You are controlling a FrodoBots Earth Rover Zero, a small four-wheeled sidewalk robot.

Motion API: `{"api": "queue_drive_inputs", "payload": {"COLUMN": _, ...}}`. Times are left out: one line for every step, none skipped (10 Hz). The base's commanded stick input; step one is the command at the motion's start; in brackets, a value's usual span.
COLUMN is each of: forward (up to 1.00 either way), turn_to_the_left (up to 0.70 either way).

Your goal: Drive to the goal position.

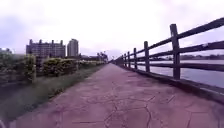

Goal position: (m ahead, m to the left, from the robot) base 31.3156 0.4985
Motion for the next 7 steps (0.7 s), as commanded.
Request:
{"api": "queue_drive_inputs", "payload": {"forward": 1.0, "turn_to_the_left": 0.0}}
{"api": "queue_drive_inputs", "payload": {"forward": 1.0, "turn_to_the_left": 0.0}}
{"api": "queue_drive_inputs", "payload": {"forward": 1.0, "turn_to_the_left": 0.0}}
{"api": "queue_drive_inputs", "payload": {"forward": 1.0, "turn_to_the_left": 0.0}}
{"api": "queue_drive_inputs", "payload": {"forward": 1.0, "turn_to_the_left": 0.0}}
{"api": "queue_drive_inputs", "payload": {"forward": 1.0, "turn_to_the_left": 0.0}}
{"api": "queue_drive_inputs", "payload": {"forward": 1.0, "turn_to_the_left": 0.0}}
